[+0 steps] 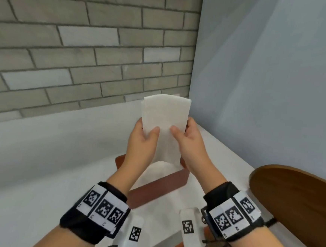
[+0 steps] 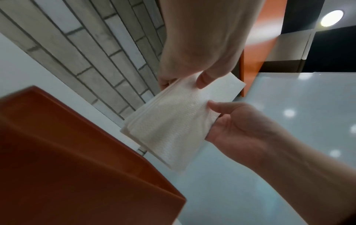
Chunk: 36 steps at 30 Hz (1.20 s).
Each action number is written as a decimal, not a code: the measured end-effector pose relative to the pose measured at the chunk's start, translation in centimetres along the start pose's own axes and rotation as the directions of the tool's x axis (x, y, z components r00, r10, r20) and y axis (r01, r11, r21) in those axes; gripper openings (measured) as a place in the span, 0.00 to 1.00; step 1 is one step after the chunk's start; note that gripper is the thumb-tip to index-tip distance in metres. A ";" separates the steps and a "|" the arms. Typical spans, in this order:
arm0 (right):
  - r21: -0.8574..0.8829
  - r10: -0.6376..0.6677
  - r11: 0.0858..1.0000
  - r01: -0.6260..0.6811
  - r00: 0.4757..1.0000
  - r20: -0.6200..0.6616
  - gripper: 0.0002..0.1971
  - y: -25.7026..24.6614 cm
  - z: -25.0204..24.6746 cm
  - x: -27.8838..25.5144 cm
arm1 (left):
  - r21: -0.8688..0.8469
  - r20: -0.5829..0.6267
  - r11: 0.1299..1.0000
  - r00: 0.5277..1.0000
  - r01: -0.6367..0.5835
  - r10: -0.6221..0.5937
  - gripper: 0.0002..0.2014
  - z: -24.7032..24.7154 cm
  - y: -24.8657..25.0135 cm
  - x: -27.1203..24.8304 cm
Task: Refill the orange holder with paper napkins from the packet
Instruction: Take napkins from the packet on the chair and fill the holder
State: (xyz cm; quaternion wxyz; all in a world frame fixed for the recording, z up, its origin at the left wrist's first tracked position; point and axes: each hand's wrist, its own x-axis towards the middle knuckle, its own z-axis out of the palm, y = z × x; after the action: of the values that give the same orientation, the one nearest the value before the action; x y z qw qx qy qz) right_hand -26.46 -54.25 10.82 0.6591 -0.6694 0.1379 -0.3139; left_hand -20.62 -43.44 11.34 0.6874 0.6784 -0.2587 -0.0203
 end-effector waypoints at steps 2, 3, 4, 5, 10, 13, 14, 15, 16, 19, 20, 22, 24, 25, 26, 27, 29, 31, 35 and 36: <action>-0.019 -0.009 1.000 0.010 1.000 0.017 0.13 1.1 0.9 0.5 | -0.023 -0.025 1.000 1.000 0.013 -0.013 0.12 -0.5 -1.2 0.6; -0.033 -0.001 0.999 0.002 1.000 0.026 0.14 1.8 1.1 0.6 | -0.021 -0.044 1.000 0.999 0.015 -0.016 0.12 -0.8 -1.8 0.7; -0.054 0.018 0.998 -0.016 0.999 0.038 0.16 2.6 1.3 0.7 | -0.014 -0.068 1.000 0.998 0.013 -0.014 0.12 -1.0 -2.5 0.8; -0.082 0.044 0.996 -0.039 0.997 0.057 0.18 3.4 1.5 0.6 | -0.008 -0.094 1.000 0.995 0.012 -0.013 0.13 -1.2 -3.2 0.8; -0.148 0.130 0.983 -0.112 0.985 0.115 0.18 5.5 2.3 0.8 | 0.000 -0.100 0.998 0.993 0.065 -0.064 0.18 -1.1 -5.0 0.6; -0.136 0.099 0.987 -0.085 0.991 0.093 0.18 5.3 2.6 1.1 | -0.022 -0.123 0.999 0.992 0.035 -0.038 0.17 -0.9 -4.9 0.8; -0.132 0.092 0.988 -0.079 0.992 0.089 0.18 5.2 2.6 1.2 | -0.041 -0.126 0.999 0.991 0.031 -0.036 0.17 -0.9 -4.9 0.8; -0.134 0.087 0.988 -0.075 0.992 0.091 0.19 5.3 2.7 1.2 | -0.056 -0.126 0.998 0.991 0.037 -0.044 0.18 -0.9 -5.0 0.9; -0.139 0.087 0.988 -0.073 0.992 0.094 0.19 5.4 2.7 1.1 | -0.063 -0.125 0.997 0.990 0.051 -0.058 0.19 -0.9 -5.2 0.9; -0.137 0.091 0.988 -0.076 0.990 0.105 0.19 5.7 2.6 1.0 | -0.042 -0.131 0.997 0.989 0.064 -0.068 0.16 -1.3 -5.6 0.9; -0.148 0.089 0.986 -0.072 0.989 0.114 0.20 5.8 2.6 1.0 | -0.027 -0.121 0.997 0.990 0.068 -0.071 0.15 -1.4 -5.8 0.9; -0.190 0.086 0.980 -0.060 0.988 0.129 0.20 6.0 2.5 1.3 | -0.011 -0.090 0.997 0.993 0.082 -0.082 0.12 -1.5 -6.2 0.9; -0.237 0.077 0.971 -0.044 0.988 0.131 0.19 6.0 2.5 1.4 | 0.040 -0.083 0.995 0.993 0.093 -0.089 0.08 -1.4 -6.4 0.9; -0.254 0.073 0.966 -0.037 0.989 0.132 0.19 5.9 2.5 1.5 | 0.075 -0.087 0.993 0.993 0.092 -0.085 0.07 -1.4 -6.4 1.0; -0.268 0.074 0.963 -0.037 0.989 0.130 0.20 5.7 2.4 1.6 | 0.105 -0.091 0.991 0.993 0.087 -0.077 0.06 -1.4 -6.3 1.1; -0.277 0.071 0.960 -0.035 0.990 0.122 0.21 5.2 2.3 1.8 | 0.130 -0.090 0.989 0.994 0.074 -0.063 0.05 -1.5 -6.0 1.3; -0.290 -0.005 0.956 0.031 0.996 0.089 0.23 3.9 1.9 2.2 | 0.177 -0.069 0.983 0.997 0.037 -0.025 0.05 -1.7 -5.0 1.9; -0.396 -0.209 0.892 0.217 0.976 0.065 0.29 1.8 1.1 2.7 | 0.214 -0.004 0.976 0.999 -0.037 0.038 0.05 -2.1 -4.0 2.8; -0.649 -0.319 0.631 0.424 0.905 0.282 0.22 -2.7 0.1 3.8 | 0.356 0.189 0.909 0.970 -0.215 0.156 0.06 -2.5 -2.2 3.9; -0.677 -0.250 0.612 0.409 0.912 0.325 0.17 -3.3 0.0 4.0 | 0.379 0.217 0.889 0.958 -0.258 0.186 0.06 -2.5 -1.9 4.1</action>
State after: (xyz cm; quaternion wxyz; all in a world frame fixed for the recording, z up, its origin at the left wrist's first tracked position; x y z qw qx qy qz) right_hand -24.15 -56.31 15.00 0.2764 -0.9174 0.0595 -0.2801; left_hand -15.53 -42.83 10.99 0.5053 0.7667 -0.3925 0.0532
